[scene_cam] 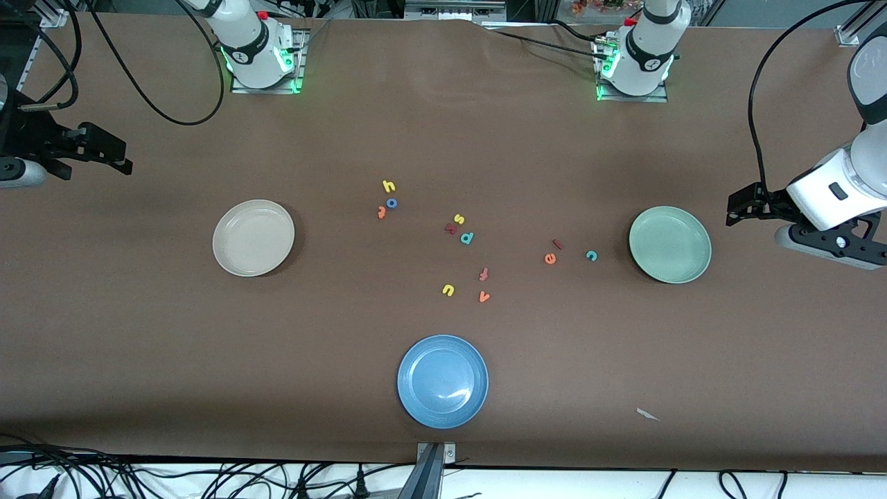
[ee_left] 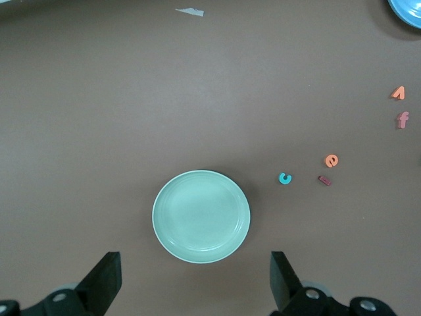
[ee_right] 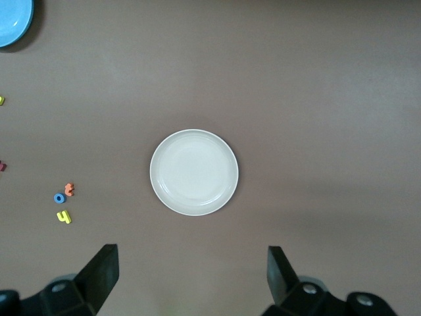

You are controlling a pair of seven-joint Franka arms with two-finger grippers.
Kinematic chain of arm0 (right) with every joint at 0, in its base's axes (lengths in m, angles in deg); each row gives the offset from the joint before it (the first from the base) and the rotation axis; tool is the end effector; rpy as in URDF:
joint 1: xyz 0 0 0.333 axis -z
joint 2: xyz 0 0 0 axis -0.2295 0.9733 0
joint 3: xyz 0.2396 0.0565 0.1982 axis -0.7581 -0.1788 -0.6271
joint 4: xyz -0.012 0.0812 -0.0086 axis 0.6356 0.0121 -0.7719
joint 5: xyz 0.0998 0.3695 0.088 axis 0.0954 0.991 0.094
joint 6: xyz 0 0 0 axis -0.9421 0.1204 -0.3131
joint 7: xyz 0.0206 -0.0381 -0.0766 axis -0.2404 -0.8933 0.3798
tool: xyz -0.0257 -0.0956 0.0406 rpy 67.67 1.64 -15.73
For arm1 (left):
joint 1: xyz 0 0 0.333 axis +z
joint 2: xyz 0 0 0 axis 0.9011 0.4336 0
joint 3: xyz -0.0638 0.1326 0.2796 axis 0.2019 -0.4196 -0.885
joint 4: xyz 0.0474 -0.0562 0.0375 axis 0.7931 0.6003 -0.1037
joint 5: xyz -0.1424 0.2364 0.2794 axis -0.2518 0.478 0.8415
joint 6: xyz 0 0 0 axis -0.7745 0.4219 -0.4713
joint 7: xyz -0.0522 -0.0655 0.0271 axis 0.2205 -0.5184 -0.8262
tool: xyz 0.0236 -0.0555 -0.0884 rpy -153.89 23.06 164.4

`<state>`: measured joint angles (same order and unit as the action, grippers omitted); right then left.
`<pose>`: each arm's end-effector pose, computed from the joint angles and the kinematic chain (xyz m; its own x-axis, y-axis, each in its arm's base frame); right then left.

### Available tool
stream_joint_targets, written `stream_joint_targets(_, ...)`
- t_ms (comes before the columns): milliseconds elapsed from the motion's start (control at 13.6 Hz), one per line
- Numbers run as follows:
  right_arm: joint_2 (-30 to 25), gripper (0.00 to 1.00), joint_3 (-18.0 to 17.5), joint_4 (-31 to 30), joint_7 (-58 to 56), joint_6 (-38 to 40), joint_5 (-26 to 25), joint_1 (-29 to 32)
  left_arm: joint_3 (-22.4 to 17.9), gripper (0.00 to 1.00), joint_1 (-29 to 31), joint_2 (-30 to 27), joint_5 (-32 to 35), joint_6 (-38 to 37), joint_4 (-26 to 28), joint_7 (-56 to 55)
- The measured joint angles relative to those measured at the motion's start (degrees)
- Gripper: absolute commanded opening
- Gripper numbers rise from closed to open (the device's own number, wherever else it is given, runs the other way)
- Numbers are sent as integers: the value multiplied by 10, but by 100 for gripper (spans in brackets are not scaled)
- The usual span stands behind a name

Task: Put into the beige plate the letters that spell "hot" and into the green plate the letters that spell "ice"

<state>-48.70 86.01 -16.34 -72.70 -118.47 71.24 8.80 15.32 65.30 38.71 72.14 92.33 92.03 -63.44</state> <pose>0.5660 0.0122 0.6128 0.9958 0.0876 -0.0255 0.0867 -0.9956 -0.0354 0.6158 -0.0129 0.5455 0.9637 -0.2635 -0.0423 -0.2632 -0.9647 0.0128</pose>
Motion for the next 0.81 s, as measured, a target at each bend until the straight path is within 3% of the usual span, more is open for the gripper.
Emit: stream_joint_targets(807, 0, 100, -3, -1, 0, 3, -8, 0, 0, 99, 0, 0, 0, 0, 0, 0)
